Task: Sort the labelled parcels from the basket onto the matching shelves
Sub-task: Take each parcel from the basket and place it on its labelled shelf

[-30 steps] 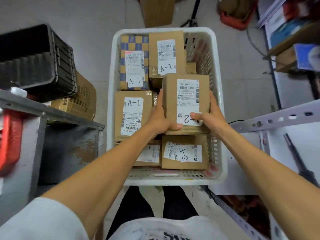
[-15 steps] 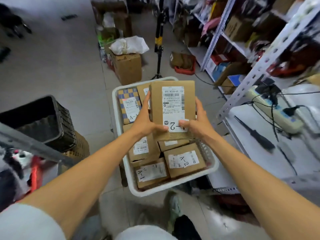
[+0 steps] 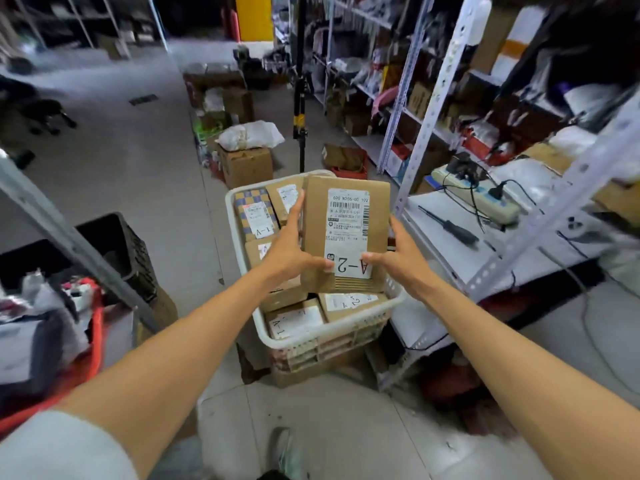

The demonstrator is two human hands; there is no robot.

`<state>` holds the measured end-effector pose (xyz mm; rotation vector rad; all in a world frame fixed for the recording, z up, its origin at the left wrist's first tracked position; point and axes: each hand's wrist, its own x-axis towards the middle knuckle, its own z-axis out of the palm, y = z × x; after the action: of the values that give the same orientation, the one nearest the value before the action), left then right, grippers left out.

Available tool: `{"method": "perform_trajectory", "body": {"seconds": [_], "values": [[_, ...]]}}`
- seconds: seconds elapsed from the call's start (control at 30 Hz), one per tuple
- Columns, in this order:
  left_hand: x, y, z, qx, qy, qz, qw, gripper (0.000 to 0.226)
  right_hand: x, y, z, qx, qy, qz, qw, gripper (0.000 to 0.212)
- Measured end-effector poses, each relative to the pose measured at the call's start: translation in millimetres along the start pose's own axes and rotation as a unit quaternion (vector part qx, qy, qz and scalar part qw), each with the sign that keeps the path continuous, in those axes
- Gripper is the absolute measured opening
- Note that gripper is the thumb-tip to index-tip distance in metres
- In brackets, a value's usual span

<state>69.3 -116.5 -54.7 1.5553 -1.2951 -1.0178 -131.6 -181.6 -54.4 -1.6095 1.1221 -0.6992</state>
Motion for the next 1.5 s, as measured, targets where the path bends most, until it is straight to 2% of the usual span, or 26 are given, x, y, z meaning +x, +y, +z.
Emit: {"method": "perform_trajectory", "body": {"seconds": [0.17,0.27,0.4,0.57,0.7,0.83,1.03,1.2,1.5], "values": [[-77.7,2.4,36.3,0.003,0.01,-0.009,1.0,0.131,-84.4,15.2,-10.4,0.009,0.003,-0.022,1.0,0.072],[-110.4,6.5,61.6,-0.003,-0.009,-0.015,1.0,0.132,-128.0,23.9,-20.3,0.012,0.017,-0.026,0.999,0.082],[-132.0,21.7,106.2,0.013,-0.067,0.016,0.998,0.131,-187.9,39.8,-51.9,-0.016,0.056,-0.018,0.998,0.104],[-135.1,57.2,194.4,0.05,-0.165,0.069,0.983,0.128,-264.9,62.3,-119.3,-0.002,0.18,0.033,0.983,0.103],[-136.6,99.6,284.3,0.054,-0.271,0.113,0.954,0.13,-336.3,81.2,-175.7,-0.01,0.312,0.079,0.947,0.106],[-156.3,139.2,371.6,0.073,-0.386,0.172,0.903,0.131,-419.3,88.2,-217.4,0.007,0.437,0.123,0.891,0.109],[-216.3,186.0,473.2,0.028,-0.56,0.199,0.804,0.128,-530.3,83.4,-238.1,0.021,0.577,0.169,0.798,0.102],[-280.4,210.8,525.3,0.026,-0.669,0.236,0.704,0.128,-607.9,78.5,-215.3,0.028,0.701,0.215,0.68,0.099],[-411.8,212.2,562.7,0.038,-0.805,0.281,0.521,0.119,-708.8,56.7,-125.4,0.03,0.835,0.284,0.471,0.103]]}}
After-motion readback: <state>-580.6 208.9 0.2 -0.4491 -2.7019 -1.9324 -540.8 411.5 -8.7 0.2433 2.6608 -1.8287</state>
